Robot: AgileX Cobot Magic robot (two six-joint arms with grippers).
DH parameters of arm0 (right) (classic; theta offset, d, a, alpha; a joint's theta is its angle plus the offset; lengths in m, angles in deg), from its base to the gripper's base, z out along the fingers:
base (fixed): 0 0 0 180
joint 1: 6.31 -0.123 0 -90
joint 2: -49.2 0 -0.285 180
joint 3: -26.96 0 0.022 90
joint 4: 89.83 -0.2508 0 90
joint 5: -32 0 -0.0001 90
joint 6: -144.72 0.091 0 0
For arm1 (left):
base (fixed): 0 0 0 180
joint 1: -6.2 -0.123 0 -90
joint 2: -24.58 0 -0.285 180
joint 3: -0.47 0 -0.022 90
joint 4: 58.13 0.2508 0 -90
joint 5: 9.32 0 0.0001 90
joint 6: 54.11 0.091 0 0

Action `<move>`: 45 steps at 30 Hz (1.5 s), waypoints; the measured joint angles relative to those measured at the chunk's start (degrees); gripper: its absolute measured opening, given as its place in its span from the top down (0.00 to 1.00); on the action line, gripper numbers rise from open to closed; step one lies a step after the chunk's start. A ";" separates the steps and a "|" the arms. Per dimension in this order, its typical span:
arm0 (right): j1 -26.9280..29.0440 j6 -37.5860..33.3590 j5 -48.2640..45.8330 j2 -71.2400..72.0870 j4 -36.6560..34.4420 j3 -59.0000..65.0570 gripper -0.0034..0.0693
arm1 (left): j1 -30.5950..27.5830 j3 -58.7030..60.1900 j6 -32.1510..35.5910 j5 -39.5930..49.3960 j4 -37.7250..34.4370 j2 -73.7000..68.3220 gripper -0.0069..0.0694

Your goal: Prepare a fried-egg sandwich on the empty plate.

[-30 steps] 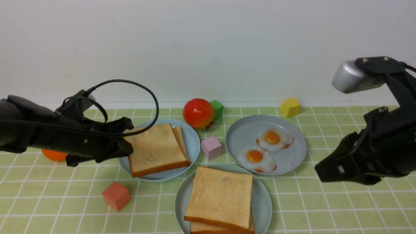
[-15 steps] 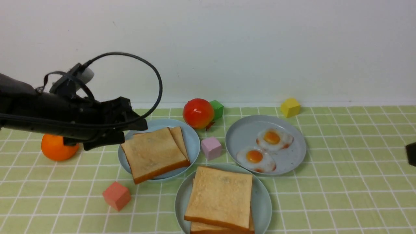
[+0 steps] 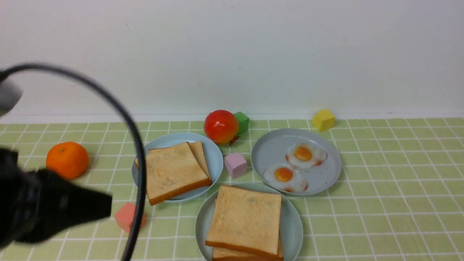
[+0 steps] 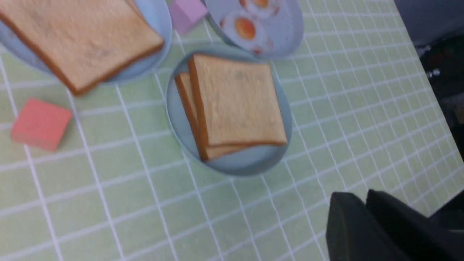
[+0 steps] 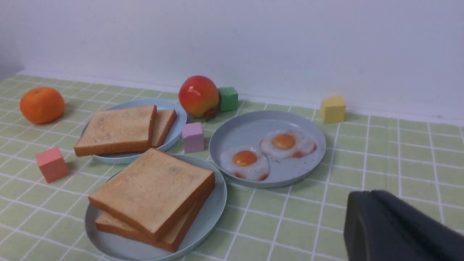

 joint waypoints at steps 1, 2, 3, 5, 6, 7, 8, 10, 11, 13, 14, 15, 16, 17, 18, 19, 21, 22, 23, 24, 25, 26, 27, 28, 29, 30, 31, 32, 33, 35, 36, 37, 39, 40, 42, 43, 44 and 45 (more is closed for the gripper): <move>0.00 0.02 0.63 1.51 0.99 0.88 0.97 | 0.00 1.98 -1.74 1.03 1.21 5.11 0.93; 0.00 0.07 0.91 2.35 1.70 1.39 0.97 | 0.00 3.41 -3.32 1.50 2.23 8.83 0.93; 0.00 0.07 0.97 2.73 2.26 1.71 0.97 | 0.00 4.37 -5.05 1.80 3.29 11.83 0.93; 0.00 0.07 0.97 2.91 3.27 2.06 0.97 | 0.00 6.45 -8.52 1.07 5.82 19.92 0.93; 0.00 0.07 0.97 2.91 3.29 2.11 0.96 | 0.00 6.92 -9.34 0.32 7.00 22.31 0.93; 0.00 0.07 0.97 2.91 3.35 2.17 0.96 | 0.00 7.04 -9.49 0.11 7.00 22.87 0.93; 0.00 0.07 1.03 2.91 3.49 2.14 0.96 | 0.00 7.75 -10.33 -1.88 8.36 26.50 0.93; 0.00 0.07 1.03 2.91 3.71 2.14 0.96 | 0.00 8.36 -10.81 -4.25 9.56 30.32 0.93; 0.00 0.07 1.10 2.91 3.74 2.14 0.96 | 0.00 8.50 -10.87 -5.02 9.97 32.37 0.93; 0.00 0.07 1.22 2.91 3.80 2.14 0.96 | 0.00 8.56 -10.98 -5.58 10.16 34.53 0.93; 0.00 0.07 1.22 2.91 3.80 2.14 0.96 | 0.00 8.56 -10.98 -5.64 10.16 34.97 0.93; 0.00 0.07 1.22 2.91 3.81 2.14 0.96 | 0.00 8.56 -10.98 -5.72 10.16 36.19 0.93; 0.00 0.07 1.27 2.91 3.81 2.14 0.96 | 0.00 8.56 -10.98 -5.72 10.16 36.82 0.93; 0.00 0.07 1.27 2.91 3.87 2.14 0.96 | 0.00 8.56 -10.98 -5.72 10.18 36.90 0.93; 0.00 0.07 1.27 2.91 3.86 2.14 0.95 | 0.00 8.56 -10.99 -5.72 10.18 37.12 0.93; 0.00 0.09 1.27 2.91 3.86 2.14 0.95 | 0.00 8.56 -10.99 -5.72 10.18 37.12 0.93; 0.00 0.09 1.27 2.91 3.86 2.14 0.95 | 0.00 8.63 -10.99 -5.72 10.31 37.12 0.93; 0.00 0.14 1.27 2.91 3.86 2.14 0.95 | 0.00 8.63 -10.93 -5.72 10.45 37.12 0.93; 0.00 0.14 1.27 2.91 3.86 2.14 0.95 | 0.00 8.70 -10.82 -5.72 10.57 37.12 0.93; 0.00 0.14 1.27 2.91 3.86 2.14 0.95 | 0.00 9.07 -10.74 -6.08 10.57 37.12 0.93; 0.00 0.14 1.27 2.91 3.86 2.14 0.95 | 0.00 9.47 -10.31 -6.81 10.77 37.12 0.93; 0.00 0.14 1.27 2.91 3.86 2.14 0.95 | 0.00 10.78 -9.02 -8.97 11.78 37.25 0.93; 0.00 0.14 1.27 2.91 3.86 2.14 0.95 | 0.00 12.06 -8.19 -12.02 13.70 37.69 0.93; 0.00 0.14 1.27 2.91 3.86 2.14 0.95 | 0.00 12.35 -8.11 -12.02 14.08 37.77 0.93; 0.00 0.14 1.27 2.91 3.97 2.14 0.94 | 0.00 14.67 -8.28 -15.71 16.35 38.17 0.93; 0.00 0.14 1.27 2.91 3.97 2.14 0.94 | 0.00 16.66 -9.16 -18.29 18.44 38.49 0.93; 0.00 0.14 1.27 2.91 3.92 2.14 0.94 | 0.00 18.43 -10.40 -20.25 20.48 38.95 0.93; 0.00 0.14 1.28 2.91 3.92 2.14 0.94 | 0.00 21.81 -13.75 -23.45 25.32 40.00 0.93; 0.00 0.14 1.28 2.91 3.92 2.14 0.94 | 0.00 23.87 -16.78 -25.48 27.98 40.83 0.93; 0.00 0.14 1.28 2.91 3.92 2.14 0.94 | 0.00 29.15 -23.41 -28.82 35.14 43.43 0.93; 0.00 0.14 1.28 2.91 3.92 2.14 0.94 | 0.00 31.26 -25.44 -29.71 37.29 44.24 0.93; 0.00 0.14 1.28 2.91 3.92 2.14 0.94 | 0.00 33.87 -28.59 -31.12 40.69 44.80 0.93; 0.00 0.14 1.28 2.91 3.92 2.14 0.94 | 0.00 37.99 -33.37 -32.62 45.52 45.06 0.93; 0.00 0.14 1.33 2.91 3.92 2.14 0.94 | 0.00 40.36 -35.24 -32.91 47.03 45.06 0.93; 0.00 0.14 1.33 2.91 3.92 2.14 0.94 | 0.00 43.55 -36.78 -33.20 48.02 45.10 0.93; 0.00 0.14 1.45 2.91 3.92 2.14 0.93 | 0.00 44.88 -37.59 -34.46 48.34 45.10 0.92; 0.00 0.14 1.45 2.91 3.92 2.14 0.93 | 0.00 44.88 -37.59 -34.46 48.34 45.10 0.92; 0.00 0.14 1.45 2.91 3.92 2.14 0.93 | 0.00 45.01 -37.77 -36.30 48.49 45.10 0.92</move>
